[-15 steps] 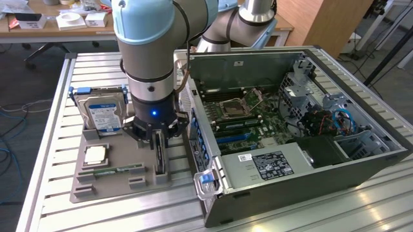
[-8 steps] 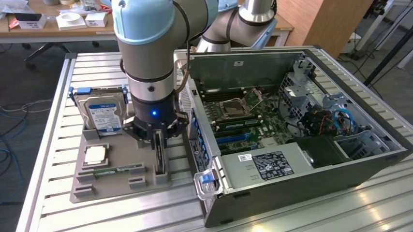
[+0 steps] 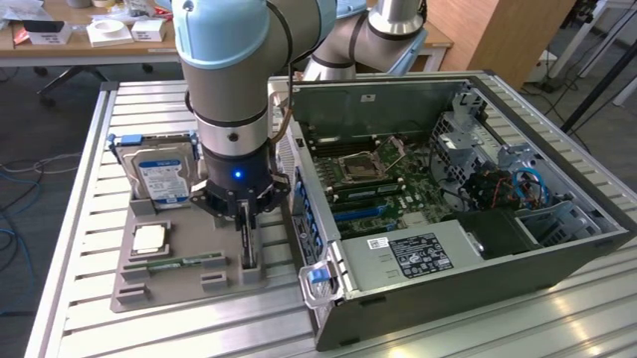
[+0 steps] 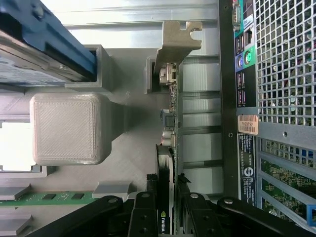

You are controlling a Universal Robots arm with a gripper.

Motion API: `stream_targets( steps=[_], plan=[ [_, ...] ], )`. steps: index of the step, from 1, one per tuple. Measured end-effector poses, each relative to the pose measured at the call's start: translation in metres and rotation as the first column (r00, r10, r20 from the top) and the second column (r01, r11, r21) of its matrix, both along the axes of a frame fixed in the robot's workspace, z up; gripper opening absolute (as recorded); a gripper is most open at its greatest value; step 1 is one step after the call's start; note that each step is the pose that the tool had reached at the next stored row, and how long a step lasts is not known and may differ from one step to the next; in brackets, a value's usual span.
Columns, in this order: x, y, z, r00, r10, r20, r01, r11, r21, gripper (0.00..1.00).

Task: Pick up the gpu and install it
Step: 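Pick up the gpu and move the gpu toward the slot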

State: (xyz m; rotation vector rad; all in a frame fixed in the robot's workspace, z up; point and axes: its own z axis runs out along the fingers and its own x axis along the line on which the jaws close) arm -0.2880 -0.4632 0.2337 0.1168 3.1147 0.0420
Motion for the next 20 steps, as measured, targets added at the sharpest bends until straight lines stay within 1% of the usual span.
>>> stream_targets(
  steps=[14, 20],
  plan=[
    [0.0007, -0.0001, -0.0001, 1.0, 0.001, -0.0001, -0.001, 1.0, -0.0001, 0.26],
    [0.0004, -0.0001, -0.0011, 0.9995, 0.031, -0.0001, -0.031, 0.9995, -0.0002, 0.26]
  ],
)
